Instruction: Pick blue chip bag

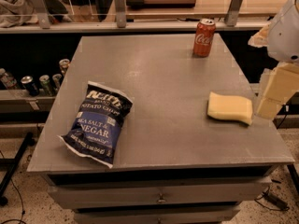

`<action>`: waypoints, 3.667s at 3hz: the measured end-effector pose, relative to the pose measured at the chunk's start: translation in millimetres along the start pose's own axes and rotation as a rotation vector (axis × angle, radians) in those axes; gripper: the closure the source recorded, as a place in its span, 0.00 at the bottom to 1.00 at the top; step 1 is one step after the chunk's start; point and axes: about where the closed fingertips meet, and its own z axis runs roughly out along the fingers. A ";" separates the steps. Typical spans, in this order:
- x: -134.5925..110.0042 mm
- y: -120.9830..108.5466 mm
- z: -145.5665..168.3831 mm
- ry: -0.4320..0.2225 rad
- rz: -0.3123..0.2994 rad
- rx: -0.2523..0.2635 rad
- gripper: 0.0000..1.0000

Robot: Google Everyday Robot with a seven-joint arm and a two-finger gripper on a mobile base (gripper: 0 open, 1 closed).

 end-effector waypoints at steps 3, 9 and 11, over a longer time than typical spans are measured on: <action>-12.5 -8.4 20.1 -0.078 0.039 -0.015 0.00; -135.6 13.3 69.5 -0.694 -0.097 -0.293 0.00; -212.1 49.1 85.4 -0.705 -0.207 -0.344 0.00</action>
Offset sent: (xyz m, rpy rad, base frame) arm 0.0080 0.0061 -0.0081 0.0535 0.0060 0.0012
